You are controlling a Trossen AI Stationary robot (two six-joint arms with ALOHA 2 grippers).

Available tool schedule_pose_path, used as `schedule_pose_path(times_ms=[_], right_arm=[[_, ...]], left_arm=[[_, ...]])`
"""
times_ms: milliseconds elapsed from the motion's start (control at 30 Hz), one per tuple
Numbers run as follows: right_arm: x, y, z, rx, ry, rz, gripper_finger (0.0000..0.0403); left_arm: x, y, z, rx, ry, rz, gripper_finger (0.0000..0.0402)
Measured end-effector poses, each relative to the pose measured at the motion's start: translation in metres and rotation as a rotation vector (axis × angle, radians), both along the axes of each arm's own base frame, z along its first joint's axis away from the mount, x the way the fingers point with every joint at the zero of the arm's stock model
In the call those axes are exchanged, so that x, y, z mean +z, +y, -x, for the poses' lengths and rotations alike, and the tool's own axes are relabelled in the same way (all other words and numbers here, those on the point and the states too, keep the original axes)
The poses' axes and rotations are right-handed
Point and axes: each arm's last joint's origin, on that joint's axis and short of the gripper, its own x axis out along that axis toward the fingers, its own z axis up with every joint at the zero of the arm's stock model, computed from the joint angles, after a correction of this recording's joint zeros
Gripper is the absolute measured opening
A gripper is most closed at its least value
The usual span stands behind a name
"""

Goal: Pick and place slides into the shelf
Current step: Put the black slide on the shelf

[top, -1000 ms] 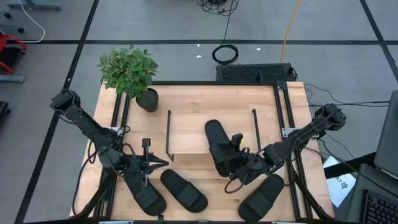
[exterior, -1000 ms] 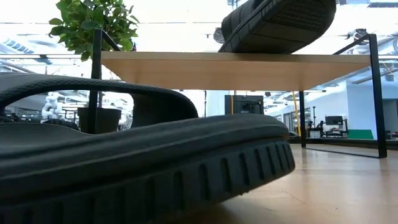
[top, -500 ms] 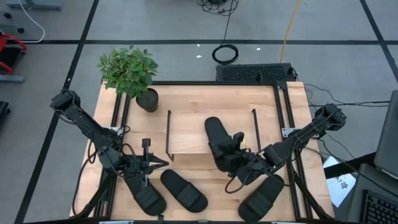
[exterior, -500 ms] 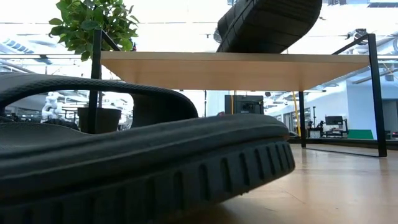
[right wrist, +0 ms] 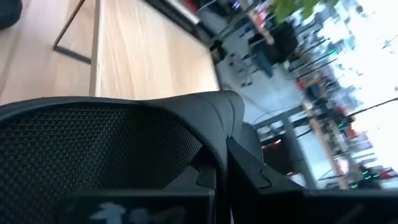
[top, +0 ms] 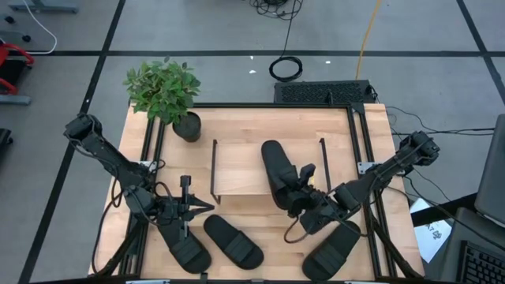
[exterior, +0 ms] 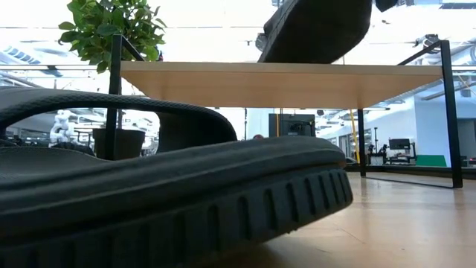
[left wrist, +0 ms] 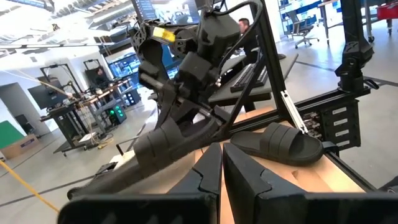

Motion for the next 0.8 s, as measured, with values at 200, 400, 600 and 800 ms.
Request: schedule_pose_path(times_ms=[200, 400, 600, 800], right_arm=[[-0.009, -0.015, -0.008, -0.020, 0.074, -0.053, 0.0004], [-0.012, -0.016, -0.012, 0.056, 0.124, -0.170, 0.0021], [-0.012, -0.012, -0.013, 0.121, 0.138, -0.309, 0.0088], [-0.013, -0.010, -0.013, 0.131, 0.137, -0.373, 0.0186]], left_arm=[[0.000, 0.000, 0.000, 0.000, 0.000, 0.000, 0.0021], [0.000, 0.000, 0.000, -0.006, 0.000, 0.001, 0.0021], [0.000, 0.000, 0.000, -0.006, 0.000, 0.001, 0.0021], [0.000, 0.000, 0.000, -0.006, 0.000, 0.001, 0.0021]])
